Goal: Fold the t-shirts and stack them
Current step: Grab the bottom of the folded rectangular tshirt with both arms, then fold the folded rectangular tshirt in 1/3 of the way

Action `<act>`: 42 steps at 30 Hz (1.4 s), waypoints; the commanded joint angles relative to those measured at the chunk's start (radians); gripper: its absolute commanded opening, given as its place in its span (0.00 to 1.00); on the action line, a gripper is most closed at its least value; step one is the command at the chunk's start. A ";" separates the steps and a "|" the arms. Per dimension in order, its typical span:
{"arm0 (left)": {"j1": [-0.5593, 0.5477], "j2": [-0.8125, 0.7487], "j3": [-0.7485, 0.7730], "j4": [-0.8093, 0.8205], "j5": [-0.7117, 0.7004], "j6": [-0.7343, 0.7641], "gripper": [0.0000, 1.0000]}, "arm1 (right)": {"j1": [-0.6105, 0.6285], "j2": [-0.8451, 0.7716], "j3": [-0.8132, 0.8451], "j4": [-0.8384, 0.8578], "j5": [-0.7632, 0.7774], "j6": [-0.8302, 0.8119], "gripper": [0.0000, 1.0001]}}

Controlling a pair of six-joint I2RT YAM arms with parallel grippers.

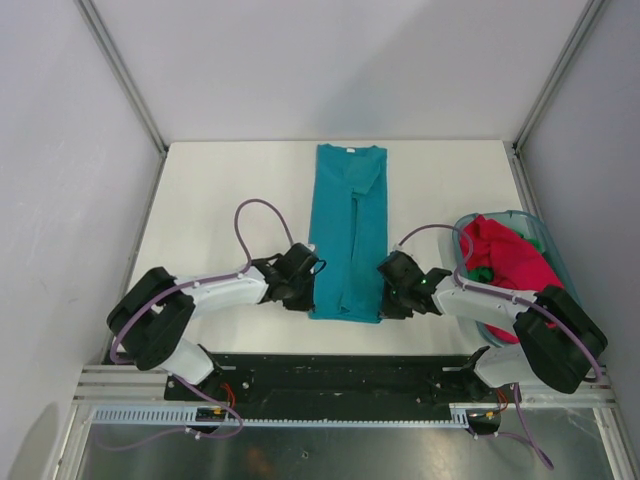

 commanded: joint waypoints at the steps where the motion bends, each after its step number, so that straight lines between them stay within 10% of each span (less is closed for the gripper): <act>1: -0.018 0.001 -0.011 -0.031 0.022 -0.029 0.09 | 0.007 -0.028 -0.024 0.002 0.026 0.010 0.09; 18: -0.070 -0.239 -0.044 -0.031 -0.004 -0.132 0.00 | 0.134 -0.285 0.034 -0.184 0.165 0.039 0.00; 42: 0.136 0.172 0.454 0.027 -0.204 -0.034 0.00 | -0.115 0.262 0.472 0.171 0.380 -0.232 0.00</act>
